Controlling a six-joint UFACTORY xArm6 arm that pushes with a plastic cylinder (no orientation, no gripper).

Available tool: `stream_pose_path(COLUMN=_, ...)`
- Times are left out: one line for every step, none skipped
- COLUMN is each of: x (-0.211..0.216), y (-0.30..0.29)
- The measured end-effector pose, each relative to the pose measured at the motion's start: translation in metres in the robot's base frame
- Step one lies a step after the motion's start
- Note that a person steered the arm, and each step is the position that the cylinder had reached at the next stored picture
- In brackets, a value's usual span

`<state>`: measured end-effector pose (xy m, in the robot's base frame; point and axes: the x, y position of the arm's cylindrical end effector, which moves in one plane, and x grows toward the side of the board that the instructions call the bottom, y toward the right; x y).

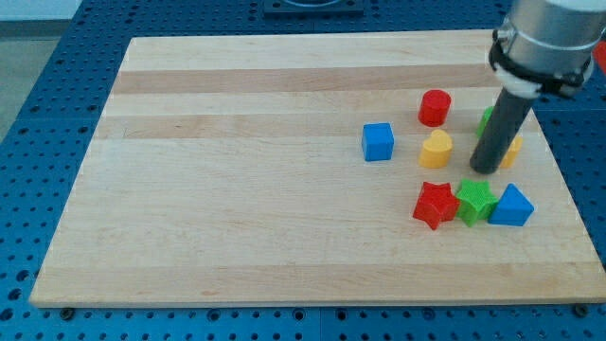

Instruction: Separate the green circle from the yellow hexagon

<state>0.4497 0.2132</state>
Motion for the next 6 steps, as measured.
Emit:
stream_pose_path(x=-0.055, y=0.021)
stream_pose_path(x=-0.082, y=0.022)
stream_pose_path(x=-0.082, y=0.019)
stream_pose_path(x=-0.087, y=0.015)
stream_pose_path(x=-0.09, y=-0.003)
stream_pose_path(x=-0.118, y=-0.015)
